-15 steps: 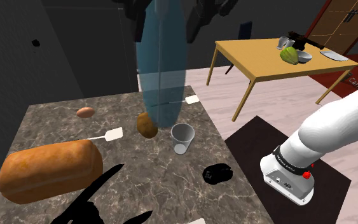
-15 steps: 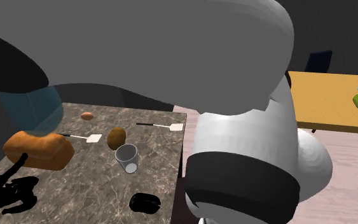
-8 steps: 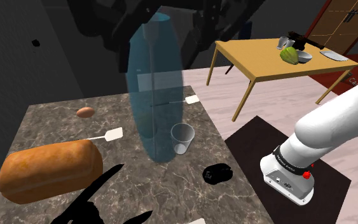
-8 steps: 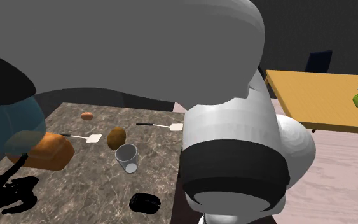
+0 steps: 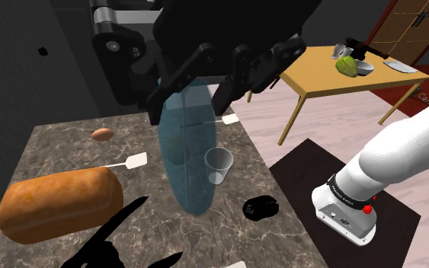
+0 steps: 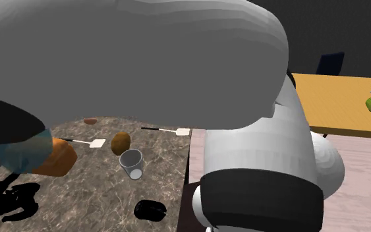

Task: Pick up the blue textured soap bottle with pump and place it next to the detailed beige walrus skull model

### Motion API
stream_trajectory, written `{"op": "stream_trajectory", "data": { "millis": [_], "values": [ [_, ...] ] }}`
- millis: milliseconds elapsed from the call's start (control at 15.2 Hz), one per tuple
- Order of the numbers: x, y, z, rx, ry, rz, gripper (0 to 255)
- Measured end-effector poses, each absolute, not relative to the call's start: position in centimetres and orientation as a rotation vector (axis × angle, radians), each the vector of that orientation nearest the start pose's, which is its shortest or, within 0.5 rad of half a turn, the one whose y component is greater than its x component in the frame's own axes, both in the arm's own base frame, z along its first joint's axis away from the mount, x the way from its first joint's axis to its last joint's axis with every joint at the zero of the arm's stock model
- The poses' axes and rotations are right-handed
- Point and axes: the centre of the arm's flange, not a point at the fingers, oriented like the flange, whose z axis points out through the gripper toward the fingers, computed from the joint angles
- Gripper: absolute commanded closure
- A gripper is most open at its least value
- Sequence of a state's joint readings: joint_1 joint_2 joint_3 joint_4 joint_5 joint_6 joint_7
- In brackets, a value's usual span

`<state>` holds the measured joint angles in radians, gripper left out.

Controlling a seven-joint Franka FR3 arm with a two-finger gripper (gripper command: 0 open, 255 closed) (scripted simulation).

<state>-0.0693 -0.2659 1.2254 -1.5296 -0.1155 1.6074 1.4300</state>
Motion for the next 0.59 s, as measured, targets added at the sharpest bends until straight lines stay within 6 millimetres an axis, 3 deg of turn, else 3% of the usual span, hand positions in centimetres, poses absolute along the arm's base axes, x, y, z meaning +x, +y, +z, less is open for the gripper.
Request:
{"op": "stream_trajectory", "data": {
  "millis": [594],
  "values": [
    [14.7, 51.3, 64.3, -2.992, 0.406, -0.608, 255]
  ]
}}
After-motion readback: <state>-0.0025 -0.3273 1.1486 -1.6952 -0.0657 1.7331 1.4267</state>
